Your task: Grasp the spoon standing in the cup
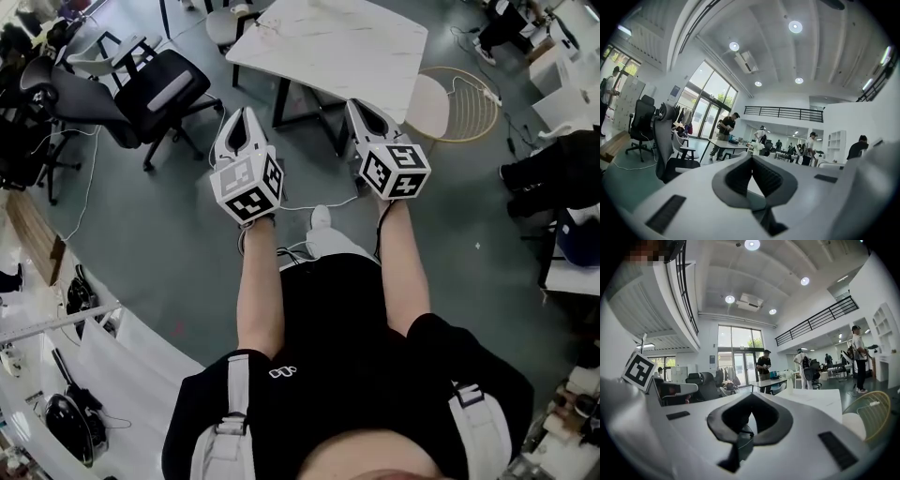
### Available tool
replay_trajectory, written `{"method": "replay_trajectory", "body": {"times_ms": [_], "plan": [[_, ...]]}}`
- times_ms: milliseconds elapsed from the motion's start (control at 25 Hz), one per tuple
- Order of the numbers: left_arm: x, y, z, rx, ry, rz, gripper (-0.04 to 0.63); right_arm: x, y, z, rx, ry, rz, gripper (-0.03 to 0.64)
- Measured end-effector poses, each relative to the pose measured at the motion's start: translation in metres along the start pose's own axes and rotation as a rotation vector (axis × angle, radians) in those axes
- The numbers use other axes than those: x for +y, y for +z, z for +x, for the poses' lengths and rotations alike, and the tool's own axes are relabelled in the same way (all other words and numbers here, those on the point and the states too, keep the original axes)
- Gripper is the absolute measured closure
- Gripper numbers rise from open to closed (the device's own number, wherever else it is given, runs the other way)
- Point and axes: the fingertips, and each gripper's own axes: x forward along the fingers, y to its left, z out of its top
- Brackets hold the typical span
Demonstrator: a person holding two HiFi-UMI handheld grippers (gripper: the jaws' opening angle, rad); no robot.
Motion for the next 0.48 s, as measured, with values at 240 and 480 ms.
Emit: {"method": "replay_trajectory", "body": {"times_ms": [240,480], "plan": [[0.005,0.008,0.03,-0.012,-0.008,0.016,0.578,-0.021,0.005,0.025,-0.027,-0.029,0.024,0.611],[0.021,0.001,0.084,0.006,0.019,0.03,0.578,-0.038,-0.006,0.082,-0.01,0.001,0.036,0.611]]}}
